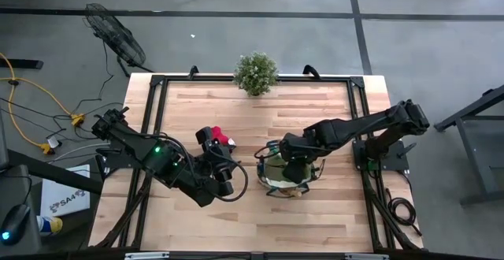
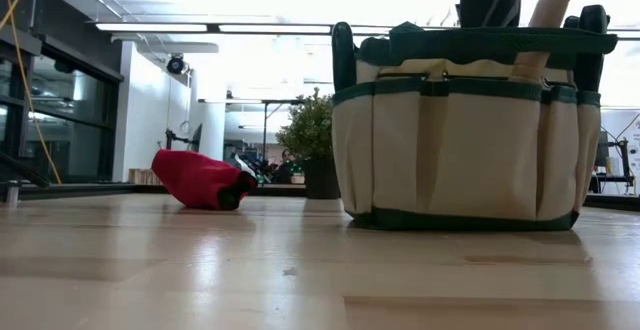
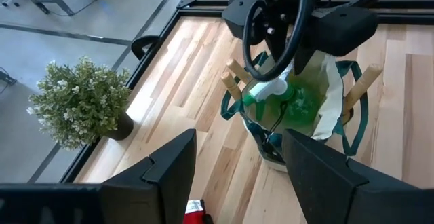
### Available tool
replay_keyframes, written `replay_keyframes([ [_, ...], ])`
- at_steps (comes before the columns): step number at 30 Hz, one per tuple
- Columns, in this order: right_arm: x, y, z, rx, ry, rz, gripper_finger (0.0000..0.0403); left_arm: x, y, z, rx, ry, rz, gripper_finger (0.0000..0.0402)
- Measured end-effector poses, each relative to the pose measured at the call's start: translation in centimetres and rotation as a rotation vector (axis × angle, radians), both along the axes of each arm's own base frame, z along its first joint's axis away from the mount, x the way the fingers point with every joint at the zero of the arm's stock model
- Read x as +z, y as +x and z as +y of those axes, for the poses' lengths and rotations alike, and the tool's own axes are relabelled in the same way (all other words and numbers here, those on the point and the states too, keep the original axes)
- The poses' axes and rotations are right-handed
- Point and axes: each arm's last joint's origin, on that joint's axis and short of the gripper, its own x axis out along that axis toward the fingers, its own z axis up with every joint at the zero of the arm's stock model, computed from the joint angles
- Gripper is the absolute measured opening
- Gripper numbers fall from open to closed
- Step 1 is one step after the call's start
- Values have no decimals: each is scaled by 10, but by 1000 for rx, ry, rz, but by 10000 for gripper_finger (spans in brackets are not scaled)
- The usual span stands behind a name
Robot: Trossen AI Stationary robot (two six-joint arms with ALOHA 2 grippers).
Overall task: Pick & Place Garden tools in Gardening bag
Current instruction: Put the gloves into the gardening bag
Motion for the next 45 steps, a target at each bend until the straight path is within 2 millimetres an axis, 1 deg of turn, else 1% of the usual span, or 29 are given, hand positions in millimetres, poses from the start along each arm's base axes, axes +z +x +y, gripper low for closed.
replay_keyframes([
  [3,5,-4,-1,2,12,-17,183,-1,-1,1,5,10,16,212],
  [7,21,-15,-4,-20,16,-77,184,-4,-2,8,36,14,48,212],
  [11,42,-32,-9,-66,-3,-163,182,-8,-2,21,97,17,100,212],
  [14,57,-47,-13,-99,-10,-229,182,-18,1,33,141,9,166,212],
  [16,65,-56,-15,-110,-20,-269,182,-29,4,41,141,2,245,212],
  [19,76,-69,-19,-113,-19,-311,182,-47,9,52,79,5,403,212],
  [23,85,-84,-22,-114,-11,-346,182,-78,14,72,-12,1,621,212],
  [26,90,-92,-24,-114,-5,-367,182,-102,20,89,-91,-11,733,212],
  [31,94,-98,-25,-115,0,-384,182,-145,31,115,-274,-77,806,211],
  [35,94,-98,-25,-113,3,-381,182,-171,30,137,-396,-123,855,197],
  [38,93,-98,-25,-116,7,-376,182,-183,25,152,-467,-159,901,179],
  [41,93,-98,-25,-123,10,-375,182,-194,19,168,-487,-178,947,164],
  [45,93,-98,-25,-138,17,-374,182,-205,15,185,-518,-214,942,157],
])
